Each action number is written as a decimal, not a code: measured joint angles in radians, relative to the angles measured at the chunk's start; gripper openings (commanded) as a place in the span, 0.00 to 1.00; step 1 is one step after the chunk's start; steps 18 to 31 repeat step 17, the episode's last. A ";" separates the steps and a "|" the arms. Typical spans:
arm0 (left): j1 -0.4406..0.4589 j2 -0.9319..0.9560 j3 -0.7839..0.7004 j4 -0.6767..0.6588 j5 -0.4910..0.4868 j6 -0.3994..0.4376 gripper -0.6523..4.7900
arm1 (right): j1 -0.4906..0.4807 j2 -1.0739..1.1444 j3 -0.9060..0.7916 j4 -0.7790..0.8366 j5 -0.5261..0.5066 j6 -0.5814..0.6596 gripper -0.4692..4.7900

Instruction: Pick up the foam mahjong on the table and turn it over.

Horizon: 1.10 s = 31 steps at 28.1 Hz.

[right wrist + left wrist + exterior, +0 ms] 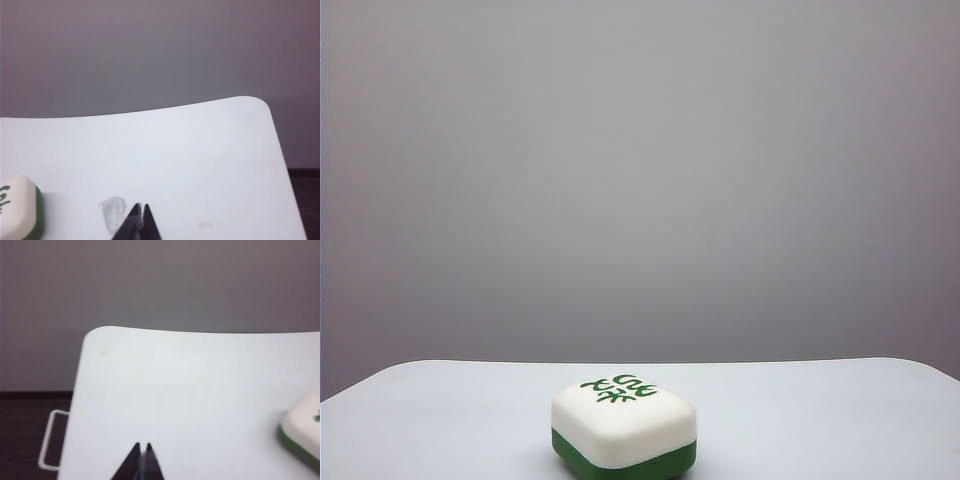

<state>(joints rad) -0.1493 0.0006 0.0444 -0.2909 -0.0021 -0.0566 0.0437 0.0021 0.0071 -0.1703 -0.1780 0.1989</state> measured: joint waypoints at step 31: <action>0.000 0.000 0.000 0.002 -0.024 0.000 0.17 | 0.000 0.000 0.000 0.000 -0.001 0.016 0.09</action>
